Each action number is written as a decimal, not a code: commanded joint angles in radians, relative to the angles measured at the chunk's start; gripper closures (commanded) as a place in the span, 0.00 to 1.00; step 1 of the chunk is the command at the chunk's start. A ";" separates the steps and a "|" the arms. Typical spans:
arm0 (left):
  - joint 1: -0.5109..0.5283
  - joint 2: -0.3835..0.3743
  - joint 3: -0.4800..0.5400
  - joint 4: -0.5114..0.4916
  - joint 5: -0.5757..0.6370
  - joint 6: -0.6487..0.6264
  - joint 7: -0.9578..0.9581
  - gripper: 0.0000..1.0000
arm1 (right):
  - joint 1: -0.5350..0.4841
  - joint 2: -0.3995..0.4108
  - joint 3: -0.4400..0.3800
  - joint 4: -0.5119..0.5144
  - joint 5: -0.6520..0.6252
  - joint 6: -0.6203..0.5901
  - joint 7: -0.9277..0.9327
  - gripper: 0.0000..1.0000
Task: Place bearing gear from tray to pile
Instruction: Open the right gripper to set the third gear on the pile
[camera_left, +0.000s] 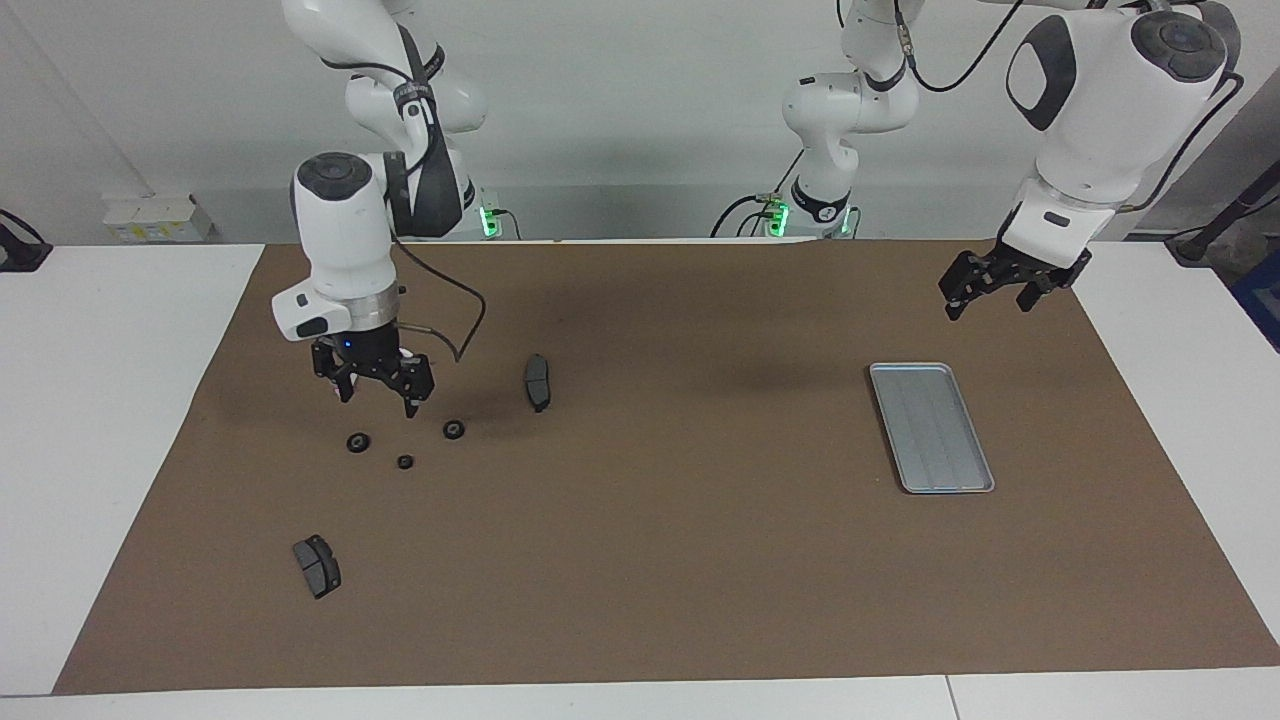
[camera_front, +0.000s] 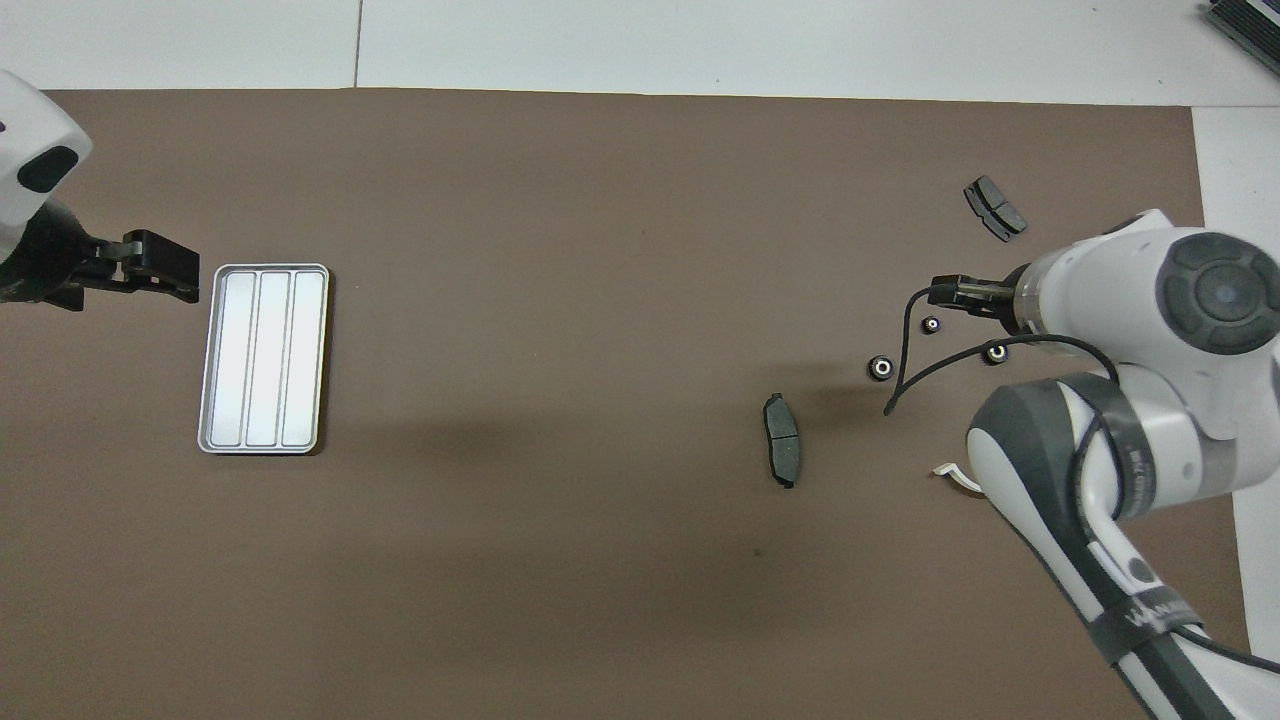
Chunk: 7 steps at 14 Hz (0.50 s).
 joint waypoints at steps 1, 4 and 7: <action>0.012 -0.027 -0.007 -0.031 0.010 0.018 0.006 0.00 | -0.023 -0.002 0.004 0.190 0.079 -0.225 -0.139 0.00; 0.012 -0.027 -0.007 -0.031 0.010 0.018 0.008 0.00 | -0.026 0.010 0.001 0.355 0.079 -0.404 -0.193 0.00; 0.012 -0.027 -0.007 -0.031 0.010 0.018 0.006 0.00 | -0.023 -0.002 0.001 0.372 0.080 -0.468 -0.191 0.00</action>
